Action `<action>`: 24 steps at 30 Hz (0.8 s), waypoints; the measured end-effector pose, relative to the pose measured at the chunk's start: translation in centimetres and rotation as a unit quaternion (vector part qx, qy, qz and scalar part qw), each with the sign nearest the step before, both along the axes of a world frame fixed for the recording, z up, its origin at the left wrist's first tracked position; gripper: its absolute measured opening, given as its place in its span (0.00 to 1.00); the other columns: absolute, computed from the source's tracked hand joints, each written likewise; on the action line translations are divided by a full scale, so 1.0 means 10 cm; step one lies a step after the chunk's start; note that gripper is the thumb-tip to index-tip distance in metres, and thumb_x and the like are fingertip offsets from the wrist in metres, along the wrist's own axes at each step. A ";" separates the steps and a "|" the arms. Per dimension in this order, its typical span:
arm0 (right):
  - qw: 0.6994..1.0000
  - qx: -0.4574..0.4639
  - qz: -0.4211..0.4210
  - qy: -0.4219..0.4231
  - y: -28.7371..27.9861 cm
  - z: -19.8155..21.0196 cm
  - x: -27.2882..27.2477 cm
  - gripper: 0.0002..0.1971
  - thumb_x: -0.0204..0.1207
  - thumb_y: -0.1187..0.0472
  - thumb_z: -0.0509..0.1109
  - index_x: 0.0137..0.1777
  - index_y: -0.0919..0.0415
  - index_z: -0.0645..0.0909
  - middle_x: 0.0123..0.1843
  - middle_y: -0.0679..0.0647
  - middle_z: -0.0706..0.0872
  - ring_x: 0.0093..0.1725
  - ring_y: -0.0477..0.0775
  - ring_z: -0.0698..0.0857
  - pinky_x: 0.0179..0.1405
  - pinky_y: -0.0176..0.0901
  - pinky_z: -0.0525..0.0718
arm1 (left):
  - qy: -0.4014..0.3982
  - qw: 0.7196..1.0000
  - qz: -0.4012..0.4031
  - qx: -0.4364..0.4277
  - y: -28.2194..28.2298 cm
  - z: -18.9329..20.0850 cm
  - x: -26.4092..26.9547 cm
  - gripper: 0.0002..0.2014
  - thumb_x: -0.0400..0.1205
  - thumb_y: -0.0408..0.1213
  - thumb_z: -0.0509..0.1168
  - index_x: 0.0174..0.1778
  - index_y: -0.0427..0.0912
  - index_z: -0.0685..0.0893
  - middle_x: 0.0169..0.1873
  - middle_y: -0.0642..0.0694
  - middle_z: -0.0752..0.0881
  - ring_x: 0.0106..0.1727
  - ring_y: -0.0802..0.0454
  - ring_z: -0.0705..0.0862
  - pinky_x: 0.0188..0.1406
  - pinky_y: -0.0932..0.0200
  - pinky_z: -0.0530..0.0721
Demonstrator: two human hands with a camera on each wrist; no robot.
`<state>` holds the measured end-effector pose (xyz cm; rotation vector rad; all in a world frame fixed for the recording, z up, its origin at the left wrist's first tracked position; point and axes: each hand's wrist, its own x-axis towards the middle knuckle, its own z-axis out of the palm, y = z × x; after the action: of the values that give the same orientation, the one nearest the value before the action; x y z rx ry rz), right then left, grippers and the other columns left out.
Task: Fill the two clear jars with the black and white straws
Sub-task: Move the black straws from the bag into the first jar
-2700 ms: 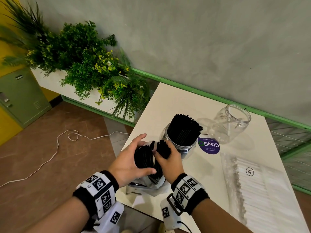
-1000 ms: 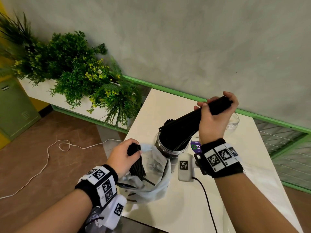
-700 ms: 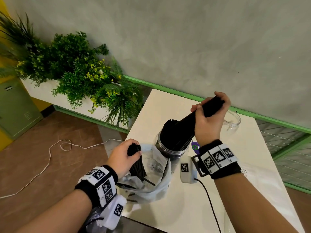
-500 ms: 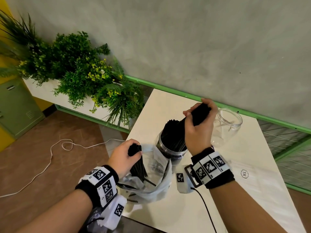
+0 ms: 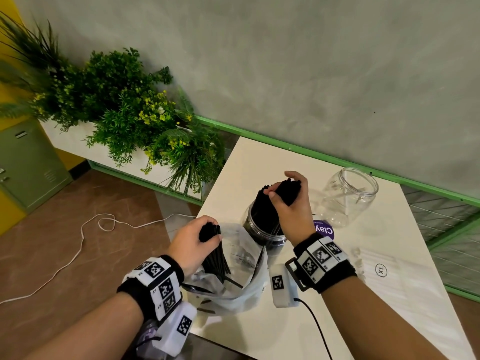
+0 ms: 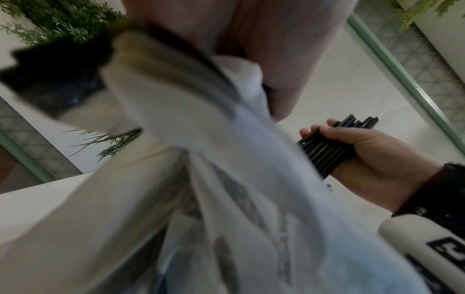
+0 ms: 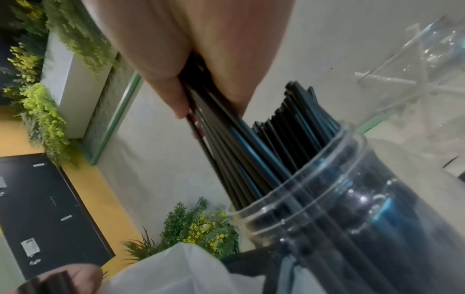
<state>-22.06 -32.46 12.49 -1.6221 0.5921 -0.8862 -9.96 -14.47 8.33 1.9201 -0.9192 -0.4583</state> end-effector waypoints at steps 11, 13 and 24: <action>0.971 -0.145 -0.042 0.184 -0.17 -0.02 -0.12 0.09 0.73 0.59 0.77 0.50 0.54 0.81 0.48 0.49 0.86 0.50 0.49 0.84 0.50 0.34 0.80 | 0.006 1.000 -0.006 -0.001 0.01 -0.02 0.00 0.06 0.77 0.35 0.70 0.46 0.48 0.80 0.41 0.49 0.84 0.45 0.51 0.82 0.36 0.69 0.75; 0.970 -0.144 -0.038 0.194 -0.22 -0.01 -0.17 0.11 0.71 0.59 0.78 0.50 0.53 0.82 0.45 0.43 0.85 0.47 0.44 0.83 0.44 0.23 0.76 | 0.006 1.000 -0.007 -0.003 0.02 -0.02 0.00 0.06 0.77 0.35 0.70 0.46 0.48 0.80 0.41 0.50 0.83 0.45 0.51 0.81 0.36 0.70 0.75; 0.955 -0.149 0.059 0.248 -0.50 0.14 -0.43 0.11 0.72 0.59 0.77 0.52 0.52 0.82 0.49 0.48 0.88 0.51 0.48 0.85 0.55 0.43 0.83 | 0.009 1.000 -0.004 -0.002 0.02 -0.03 -0.01 0.07 0.77 0.35 0.70 0.47 0.48 0.80 0.43 0.49 0.84 0.46 0.51 0.82 0.36 0.71 0.75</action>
<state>-26.33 -37.44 13.86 -2.1575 0.7191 -0.4887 -10.05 -14.27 8.01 1.9064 -0.9161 -0.4784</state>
